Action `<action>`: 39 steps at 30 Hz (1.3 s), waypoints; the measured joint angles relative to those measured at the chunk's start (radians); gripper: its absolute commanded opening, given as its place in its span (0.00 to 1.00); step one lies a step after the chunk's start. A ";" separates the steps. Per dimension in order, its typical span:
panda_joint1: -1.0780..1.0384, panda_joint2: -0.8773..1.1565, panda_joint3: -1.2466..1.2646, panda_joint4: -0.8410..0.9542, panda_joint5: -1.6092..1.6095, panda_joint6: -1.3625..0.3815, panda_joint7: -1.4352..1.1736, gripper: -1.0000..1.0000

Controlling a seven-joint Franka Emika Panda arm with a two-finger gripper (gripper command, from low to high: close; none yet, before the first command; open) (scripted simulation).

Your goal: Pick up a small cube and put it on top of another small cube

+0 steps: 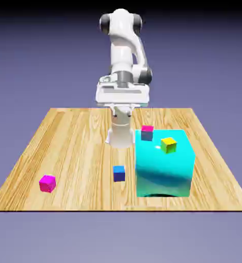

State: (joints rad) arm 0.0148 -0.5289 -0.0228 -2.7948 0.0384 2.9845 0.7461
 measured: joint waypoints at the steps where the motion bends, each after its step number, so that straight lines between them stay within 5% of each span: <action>1: 0.002 0.034 -0.019 0.013 0.032 -0.043 0.004 0.50; 31: 0.073 1.057 -0.585 0.391 0.988 -1.348 0.131 0.50; 36: 0.106 1.144 -0.501 0.368 1.124 -1.289 0.073 0.50; 37: 0.107 1.147 -0.498 0.367 1.129 -1.287 0.071 0.00; 39: 0.107 1.147 -0.498 0.367 1.130 -1.287 0.071 0.00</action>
State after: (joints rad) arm 0.1221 0.6178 -0.5205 -2.4279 1.1683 1.6975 0.8167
